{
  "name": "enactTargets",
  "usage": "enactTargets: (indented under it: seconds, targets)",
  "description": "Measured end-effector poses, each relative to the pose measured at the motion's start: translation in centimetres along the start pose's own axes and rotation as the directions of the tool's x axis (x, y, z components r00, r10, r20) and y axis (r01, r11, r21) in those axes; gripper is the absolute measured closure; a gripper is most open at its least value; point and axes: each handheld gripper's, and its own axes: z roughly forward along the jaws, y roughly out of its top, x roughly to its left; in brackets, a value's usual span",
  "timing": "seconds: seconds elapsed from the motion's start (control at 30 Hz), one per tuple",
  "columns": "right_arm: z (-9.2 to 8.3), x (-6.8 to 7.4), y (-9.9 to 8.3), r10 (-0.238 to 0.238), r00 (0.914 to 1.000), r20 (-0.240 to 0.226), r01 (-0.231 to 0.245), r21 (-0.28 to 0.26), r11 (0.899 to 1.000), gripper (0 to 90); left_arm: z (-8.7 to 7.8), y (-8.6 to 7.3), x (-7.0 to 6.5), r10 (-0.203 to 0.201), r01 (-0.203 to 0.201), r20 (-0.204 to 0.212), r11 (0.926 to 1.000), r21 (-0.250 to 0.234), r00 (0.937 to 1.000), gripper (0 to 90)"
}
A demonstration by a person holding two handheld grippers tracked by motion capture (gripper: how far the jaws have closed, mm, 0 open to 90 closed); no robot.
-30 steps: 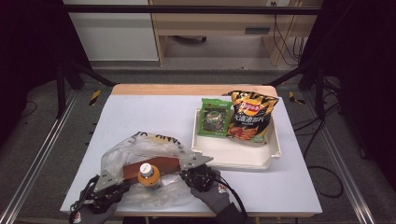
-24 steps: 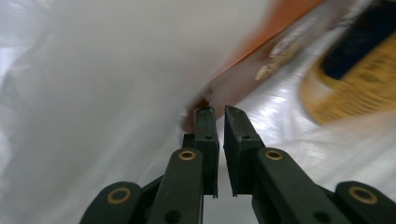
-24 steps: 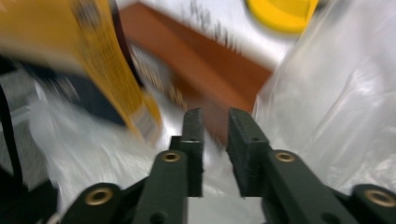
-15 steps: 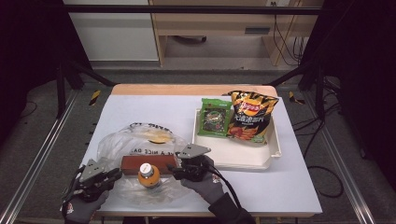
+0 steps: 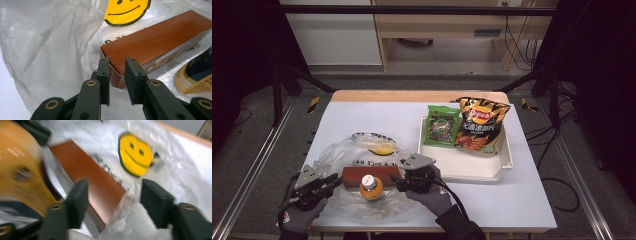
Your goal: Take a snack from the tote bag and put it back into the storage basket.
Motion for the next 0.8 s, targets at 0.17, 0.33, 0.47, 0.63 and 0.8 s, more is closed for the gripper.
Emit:
enactTargets:
  seconds: [0.17,0.33,0.47,0.63,0.8]
  targets:
    - [0.4,0.1,1.2,0.027,0.9996,-0.011,-0.027,-0.011,1.000,67.5,0.0,-0.1,0.1,0.004,-0.004,-0.005,1.0000,0.003,1.0000,75.8]
    - [2.5,-0.4,1.0,0.074,0.9965,0.037,-0.076,0.040,0.996,75.6,0.1,-0.3,0.3,0.000,0.000,0.000,1.0000,0.006,1.0000,77.1]
    - [2.7,-0.9,0.7,0.068,0.9912,0.113,-0.078,0.088,0.993,74.5,0.2,-0.4,0.4,-0.004,0.004,0.001,1.0000,0.007,1.0000,77.6]
    - [1.8,-1.4,-0.1,0.107,0.9843,0.141,-0.119,0.086,0.989,74.3,0.4,-0.4,0.5,-0.010,0.010,-0.005,0.9999,0.004,0.9999,78.0]
    - [1.1,-1.8,-0.5,0.115,0.9811,0.156,-0.132,0.103,0.986,73.3,0.6,-0.3,0.6,-0.006,0.006,-0.008,1.0000,0.003,1.0000,78.3]
